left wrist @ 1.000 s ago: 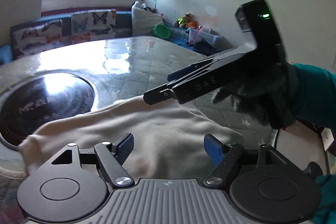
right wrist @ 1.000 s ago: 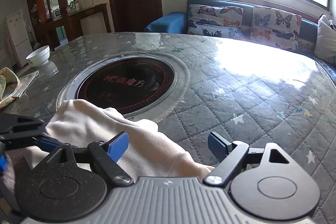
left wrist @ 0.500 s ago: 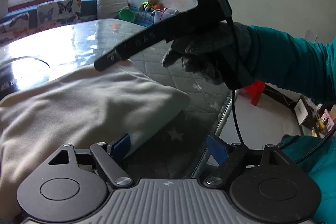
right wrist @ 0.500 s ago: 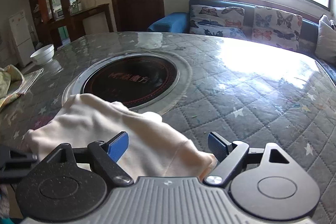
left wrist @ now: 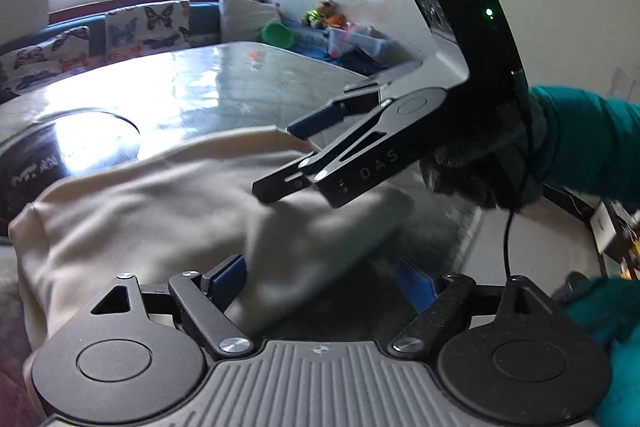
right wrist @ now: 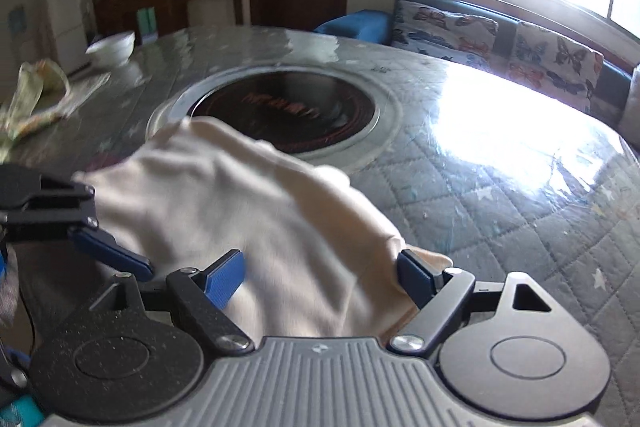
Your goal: Fold clothes
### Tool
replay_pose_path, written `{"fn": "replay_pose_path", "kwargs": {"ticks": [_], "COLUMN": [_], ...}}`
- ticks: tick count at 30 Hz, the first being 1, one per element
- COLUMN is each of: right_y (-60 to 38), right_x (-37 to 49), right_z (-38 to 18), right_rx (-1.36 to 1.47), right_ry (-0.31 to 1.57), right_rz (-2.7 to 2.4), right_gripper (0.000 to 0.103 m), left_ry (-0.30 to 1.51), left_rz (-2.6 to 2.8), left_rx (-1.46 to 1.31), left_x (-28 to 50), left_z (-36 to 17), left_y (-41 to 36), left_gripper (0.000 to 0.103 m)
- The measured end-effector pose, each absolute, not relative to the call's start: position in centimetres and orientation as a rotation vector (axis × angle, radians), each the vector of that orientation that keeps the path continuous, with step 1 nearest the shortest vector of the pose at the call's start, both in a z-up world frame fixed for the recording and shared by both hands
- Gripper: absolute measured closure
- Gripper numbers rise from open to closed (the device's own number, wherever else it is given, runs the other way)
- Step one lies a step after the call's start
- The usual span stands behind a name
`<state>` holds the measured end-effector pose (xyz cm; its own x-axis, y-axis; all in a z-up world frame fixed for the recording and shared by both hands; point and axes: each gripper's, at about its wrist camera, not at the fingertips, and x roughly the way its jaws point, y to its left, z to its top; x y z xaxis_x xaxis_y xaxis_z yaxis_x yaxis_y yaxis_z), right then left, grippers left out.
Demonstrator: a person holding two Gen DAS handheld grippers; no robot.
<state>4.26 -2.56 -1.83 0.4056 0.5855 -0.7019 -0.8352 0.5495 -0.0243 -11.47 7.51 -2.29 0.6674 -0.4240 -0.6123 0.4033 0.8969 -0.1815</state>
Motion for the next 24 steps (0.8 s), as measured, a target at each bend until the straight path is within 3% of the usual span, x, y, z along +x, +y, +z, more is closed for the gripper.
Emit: {"fn": "replay_pose_path", "kwargs": {"ticks": [14, 24], "right_y": [-0.9, -0.9], "right_x": [1.5, -0.1], "right_z": [-0.2, -2.2], "right_rx": [-0.450, -0.570], "right_ry": [0.551, 0.629], "right_rz": [0.954, 1.003], "right_gripper": [0.014, 0.014], "left_ry": [0.620, 0.686], "left_rz": [-0.342, -0.354], "left_rx": [-0.053, -0.048], "left_x": [-10.2, -13.2], "left_z": [-1.1, -2.3], "left_y": [9.4, 9.8], "left_gripper": [0.017, 0.016]}}
